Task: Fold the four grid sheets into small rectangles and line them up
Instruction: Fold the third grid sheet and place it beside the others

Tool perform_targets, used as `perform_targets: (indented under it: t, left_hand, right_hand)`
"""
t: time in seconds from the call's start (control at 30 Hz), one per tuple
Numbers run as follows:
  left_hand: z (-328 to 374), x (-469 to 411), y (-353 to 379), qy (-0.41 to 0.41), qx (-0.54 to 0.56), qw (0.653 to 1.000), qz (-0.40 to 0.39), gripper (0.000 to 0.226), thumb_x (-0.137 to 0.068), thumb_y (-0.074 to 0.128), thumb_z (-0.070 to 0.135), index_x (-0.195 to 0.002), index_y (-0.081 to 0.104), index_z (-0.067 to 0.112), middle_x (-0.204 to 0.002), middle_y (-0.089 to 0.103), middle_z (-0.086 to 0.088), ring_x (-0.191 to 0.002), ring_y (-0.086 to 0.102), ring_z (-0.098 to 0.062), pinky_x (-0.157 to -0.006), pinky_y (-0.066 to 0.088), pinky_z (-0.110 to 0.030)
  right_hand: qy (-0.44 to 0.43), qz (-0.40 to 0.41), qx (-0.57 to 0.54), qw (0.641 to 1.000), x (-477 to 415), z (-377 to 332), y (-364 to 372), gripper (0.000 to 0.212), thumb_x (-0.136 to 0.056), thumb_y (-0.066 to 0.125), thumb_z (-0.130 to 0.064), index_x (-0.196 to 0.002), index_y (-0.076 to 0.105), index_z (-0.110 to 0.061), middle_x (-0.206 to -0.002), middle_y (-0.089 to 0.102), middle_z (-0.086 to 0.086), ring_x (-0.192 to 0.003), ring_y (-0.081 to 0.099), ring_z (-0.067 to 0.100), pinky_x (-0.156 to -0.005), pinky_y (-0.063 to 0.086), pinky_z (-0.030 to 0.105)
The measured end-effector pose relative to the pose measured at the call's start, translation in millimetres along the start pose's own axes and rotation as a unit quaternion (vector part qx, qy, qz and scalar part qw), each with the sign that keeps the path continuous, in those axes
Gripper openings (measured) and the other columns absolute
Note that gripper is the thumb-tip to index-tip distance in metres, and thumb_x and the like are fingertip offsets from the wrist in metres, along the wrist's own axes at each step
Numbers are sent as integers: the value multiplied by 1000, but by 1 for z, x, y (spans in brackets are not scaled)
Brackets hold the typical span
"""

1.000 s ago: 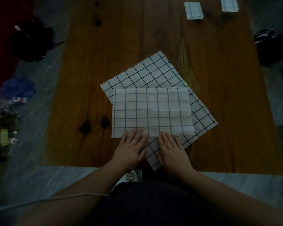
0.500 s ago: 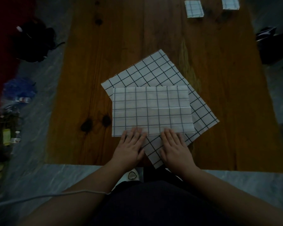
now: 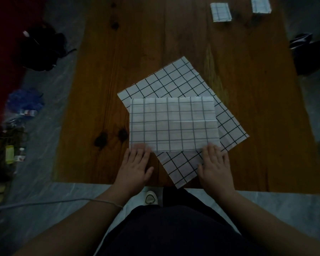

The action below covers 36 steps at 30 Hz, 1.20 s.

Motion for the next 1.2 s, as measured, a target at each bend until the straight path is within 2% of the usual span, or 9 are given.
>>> perform_targets:
  t: [0.1,0.27,0.37,0.5,0.7,0.83,0.93,1.03,1.2]
  left_hand:
    - [38,-10,-5,38,18,999,-11,72,-98,10,57,-155,-19,23,-161,-26,-3,-149,-28,-21,-123,-14,-44]
    - [67,-24,9,54,2,997,-50,69,-105,19,50,-156,-17,19,-163,-25,-3,-149,-28,-18,-123,-14,-42]
    - [54,-21,12,70,-6,997,-20,67,-104,20,52,-158,-7,23,-167,-12,-2,-152,-19,-17,-122,-10,-43]
    - [10,-10,13,36,-12,999,9,66,-101,27,50,-159,14,22,-166,18,-7,-154,9,-22,-122,2,-44]
    - [-29,10,13,-9,-11,1000,0,70,-100,26,52,-160,9,20,-167,11,-6,-154,7,-23,-121,2,-43]
    - [-19,7,-2,-39,-5,999,25,67,-98,33,48,-156,30,16,-162,29,-8,-152,18,-28,-121,7,-51]
    - [0,-5,-23,-30,36,995,89,53,-92,47,35,-139,52,10,-143,51,-11,-140,39,-30,-120,25,-47]
    - [30,-29,-44,38,88,988,124,35,-87,65,20,-121,63,14,-119,61,-5,-115,52,-22,-105,44,-36]
    - [61,-66,-53,52,116,989,69,18,-94,60,26,-111,60,22,-111,58,3,-106,48,-17,-90,40,-28]
  right_hand:
    - [-105,-19,5,994,-1,-47,4,65,-101,9,-48,-159,-7,-22,-167,-14,3,-154,-18,20,-126,-4,48]
    - [-173,-53,11,983,-9,-82,16,70,-94,-2,-56,-155,-6,-22,-168,-8,0,-154,-14,18,-122,-5,48]
    - [-152,-42,25,987,-11,-65,18,66,-98,2,-55,-158,-3,-26,-169,-5,-2,-154,-14,15,-123,-6,49]
    - [-68,-24,17,997,-8,-13,11,62,-104,7,-52,-159,-8,-30,-167,-15,-5,-153,-21,16,-124,-11,49]
    - [-19,-35,-5,999,0,28,7,68,-98,0,-53,-159,-13,-27,-167,-19,-5,-152,-24,11,-125,-6,51]
    - [22,29,-80,996,-7,22,-14,59,-104,30,-43,-158,24,-23,-168,17,0,-156,7,17,-125,0,49]
    - [-24,95,-101,990,-20,8,-37,38,-98,53,-27,-135,56,-19,-143,53,5,-138,43,23,-116,29,45]
    - [-116,93,-100,984,-36,-18,-47,24,-95,59,-25,-118,64,-21,-119,63,-1,-113,54,18,-99,43,34]
    - [-187,39,-61,980,-63,-55,-41,21,-93,61,-29,-114,62,-25,-113,61,-5,-105,53,18,-92,45,34]
Point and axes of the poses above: each hand's wrist, its own x-axis away from the middle knuckle, its own y-axis out of the palm, z = x × y, the point moved 7 cm from there along -x, towards the middle knuckle
